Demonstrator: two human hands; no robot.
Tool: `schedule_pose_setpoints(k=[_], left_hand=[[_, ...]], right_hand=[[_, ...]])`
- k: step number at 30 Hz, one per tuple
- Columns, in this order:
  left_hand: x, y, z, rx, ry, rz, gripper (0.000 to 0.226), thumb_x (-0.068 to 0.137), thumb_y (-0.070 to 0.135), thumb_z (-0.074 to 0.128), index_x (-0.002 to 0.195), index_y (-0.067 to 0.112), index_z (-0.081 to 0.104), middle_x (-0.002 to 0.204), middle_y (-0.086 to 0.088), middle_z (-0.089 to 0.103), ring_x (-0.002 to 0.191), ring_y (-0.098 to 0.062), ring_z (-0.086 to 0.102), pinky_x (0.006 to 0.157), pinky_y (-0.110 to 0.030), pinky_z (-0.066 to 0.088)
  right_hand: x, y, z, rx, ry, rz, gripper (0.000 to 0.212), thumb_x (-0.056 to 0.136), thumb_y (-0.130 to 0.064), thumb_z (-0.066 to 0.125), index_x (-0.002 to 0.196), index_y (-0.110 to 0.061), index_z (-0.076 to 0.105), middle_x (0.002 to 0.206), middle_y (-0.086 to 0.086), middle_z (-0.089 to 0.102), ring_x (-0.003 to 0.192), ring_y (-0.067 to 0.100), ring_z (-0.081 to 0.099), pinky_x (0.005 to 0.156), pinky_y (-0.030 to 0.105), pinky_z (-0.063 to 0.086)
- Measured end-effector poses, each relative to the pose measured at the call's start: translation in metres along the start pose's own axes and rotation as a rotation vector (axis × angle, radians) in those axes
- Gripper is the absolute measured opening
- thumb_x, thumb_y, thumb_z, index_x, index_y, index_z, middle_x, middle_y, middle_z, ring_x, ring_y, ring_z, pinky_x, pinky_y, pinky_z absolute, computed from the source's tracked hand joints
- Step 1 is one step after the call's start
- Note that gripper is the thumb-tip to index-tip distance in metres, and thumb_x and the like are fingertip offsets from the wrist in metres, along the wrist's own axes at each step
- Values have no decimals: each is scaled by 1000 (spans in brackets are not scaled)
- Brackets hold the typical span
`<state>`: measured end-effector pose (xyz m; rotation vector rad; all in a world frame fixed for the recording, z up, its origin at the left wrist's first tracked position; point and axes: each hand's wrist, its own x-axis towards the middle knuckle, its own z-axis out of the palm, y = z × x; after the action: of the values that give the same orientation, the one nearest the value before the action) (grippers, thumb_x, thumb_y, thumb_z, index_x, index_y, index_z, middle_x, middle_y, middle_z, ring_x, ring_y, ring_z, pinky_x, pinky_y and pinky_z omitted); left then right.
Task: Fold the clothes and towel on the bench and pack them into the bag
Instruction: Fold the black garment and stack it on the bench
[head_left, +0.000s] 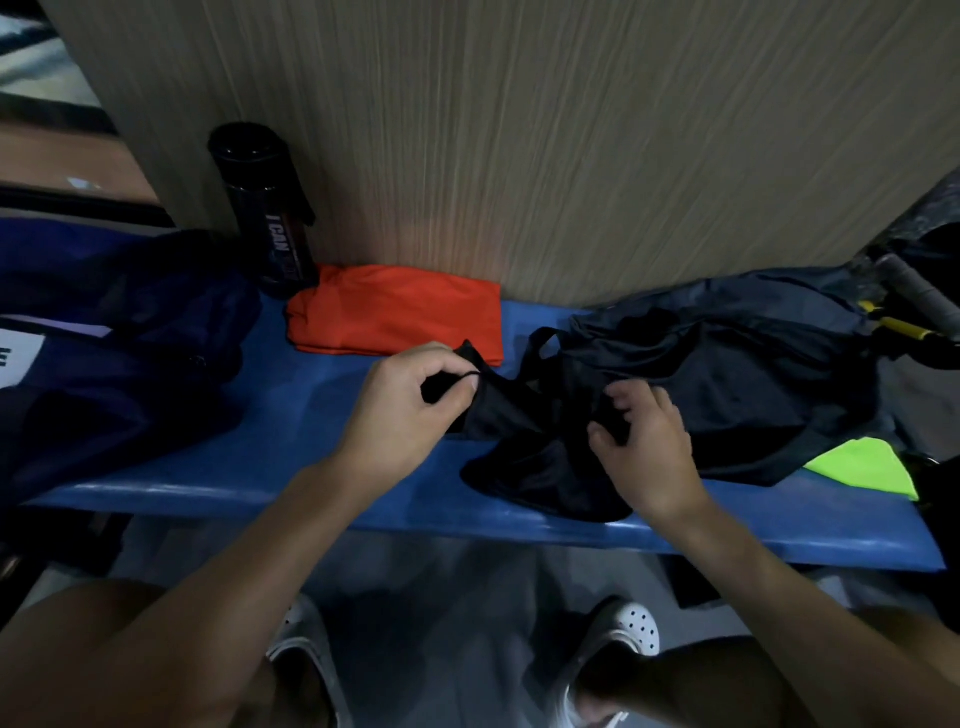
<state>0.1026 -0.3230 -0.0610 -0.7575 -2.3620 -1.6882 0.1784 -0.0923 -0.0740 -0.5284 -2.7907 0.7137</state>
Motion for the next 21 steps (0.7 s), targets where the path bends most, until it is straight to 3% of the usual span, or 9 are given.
schedule_pose_setpoints(k=[4, 11, 14, 16, 18, 19, 21], left_hand=[[-2, 3, 0, 10, -44, 41, 11, 90, 0, 66, 93, 7, 75, 89, 3, 70, 90, -11, 65, 84, -19, 48], [0, 3, 0, -46, 45, 48, 21, 90, 4, 58, 102, 7, 75, 103, 3, 69, 104, -13, 64, 94, -21, 46], [0, 8, 0, -102, 13, 80, 24, 89, 1, 56, 103, 7, 74, 104, 0, 69, 105, -18, 65, 96, -24, 47], [-1, 12, 2, -132, -62, 91, 26, 88, 0, 55, 103, 10, 75, 103, -1, 69, 104, -18, 65, 95, -24, 47], [-2, 13, 4, -137, -134, 86, 30, 88, 0, 55, 104, 15, 74, 104, 1, 69, 105, -18, 65, 96, -23, 47], [-2, 12, 5, -138, -156, 82, 32, 87, -1, 55, 105, 17, 74, 106, 3, 69, 107, -18, 65, 97, -23, 46], [-2, 12, 5, -148, -164, 83, 34, 86, -2, 55, 107, 17, 73, 109, 1, 69, 109, -19, 64, 99, -25, 46]], right_hand=[[-3, 10, 3, -26, -115, 135, 62, 85, -34, 73, 136, -22, 38, 125, 6, 52, 117, 28, 50, 99, 51, 41], [-7, 16, 8, -57, -60, 155, 56, 88, -40, 68, 134, -18, 44, 126, 6, 52, 118, 29, 48, 99, 48, 41], [-3, 12, 9, -10, 95, -44, 48, 88, -29, 71, 130, -14, 52, 122, 5, 57, 116, 30, 51, 96, 47, 43], [8, 0, 4, 177, 56, -239, 54, 85, -21, 73, 135, -16, 51, 124, 0, 60, 118, 24, 53, 101, 47, 43], [18, -24, -4, 392, -72, -369, 65, 84, -19, 71, 143, -20, 44, 132, -5, 57, 126, 11, 50, 109, 38, 40], [23, -37, -9, 483, -158, -397, 66, 85, -14, 71, 144, -20, 41, 134, -5, 56, 128, 1, 48, 110, 27, 37], [31, -59, -16, 564, -304, -441, 56, 87, 0, 68, 138, -14, 47, 126, -2, 60, 118, -10, 50, 101, 9, 34]])
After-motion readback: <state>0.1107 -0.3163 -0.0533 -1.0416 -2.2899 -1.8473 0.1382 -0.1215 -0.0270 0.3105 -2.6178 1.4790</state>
